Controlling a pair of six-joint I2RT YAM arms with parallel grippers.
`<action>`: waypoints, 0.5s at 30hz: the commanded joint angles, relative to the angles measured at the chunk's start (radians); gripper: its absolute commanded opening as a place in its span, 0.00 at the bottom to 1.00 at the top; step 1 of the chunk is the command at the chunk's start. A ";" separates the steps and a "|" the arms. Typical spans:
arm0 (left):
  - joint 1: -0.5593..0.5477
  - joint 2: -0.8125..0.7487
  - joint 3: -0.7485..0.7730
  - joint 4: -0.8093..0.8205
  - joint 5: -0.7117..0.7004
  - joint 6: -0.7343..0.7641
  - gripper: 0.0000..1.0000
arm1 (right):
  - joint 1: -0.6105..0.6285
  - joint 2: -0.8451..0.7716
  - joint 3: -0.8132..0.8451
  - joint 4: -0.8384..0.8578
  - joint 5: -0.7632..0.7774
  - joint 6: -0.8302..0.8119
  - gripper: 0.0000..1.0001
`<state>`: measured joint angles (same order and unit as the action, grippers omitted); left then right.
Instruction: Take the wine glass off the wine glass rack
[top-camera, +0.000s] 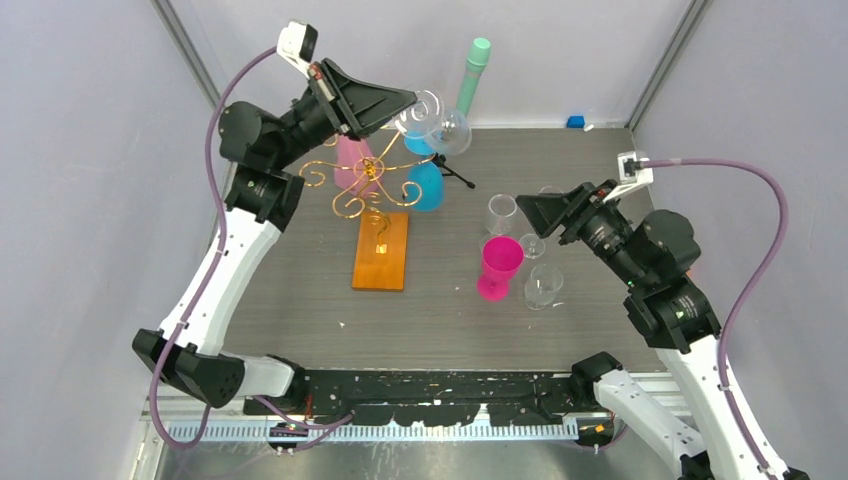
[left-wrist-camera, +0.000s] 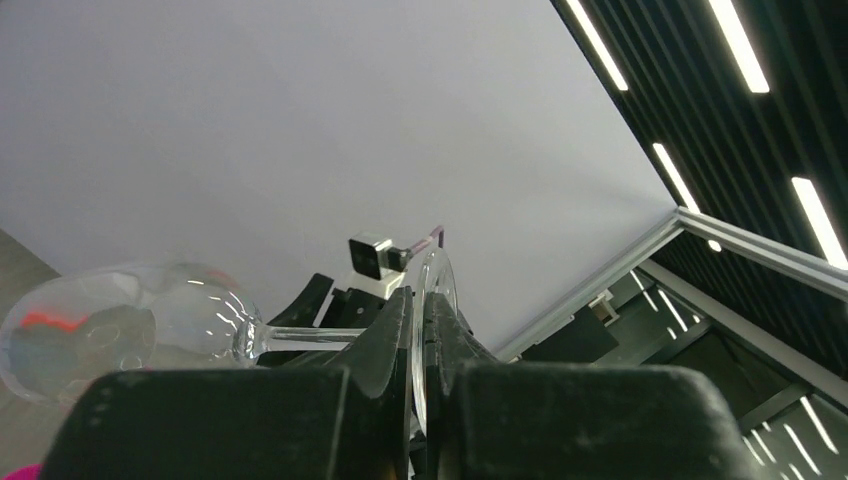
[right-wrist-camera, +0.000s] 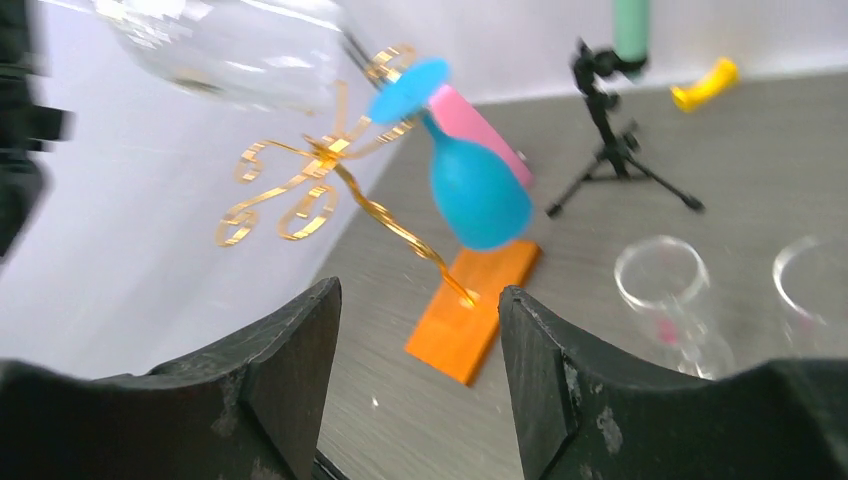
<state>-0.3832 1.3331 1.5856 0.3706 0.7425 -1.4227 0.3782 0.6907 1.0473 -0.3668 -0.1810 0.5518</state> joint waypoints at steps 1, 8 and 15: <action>-0.060 -0.026 -0.034 0.095 -0.076 -0.033 0.00 | -0.002 -0.023 0.040 0.279 -0.103 -0.009 0.65; -0.175 -0.019 -0.096 0.093 -0.104 -0.039 0.00 | -0.002 0.037 0.066 0.447 -0.220 -0.042 0.66; -0.250 -0.030 -0.164 0.090 -0.120 -0.049 0.00 | -0.002 0.065 0.079 0.502 -0.293 -0.136 0.67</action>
<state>-0.6037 1.3331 1.4376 0.3748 0.6559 -1.4590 0.3782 0.7437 1.0866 0.0525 -0.3988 0.4950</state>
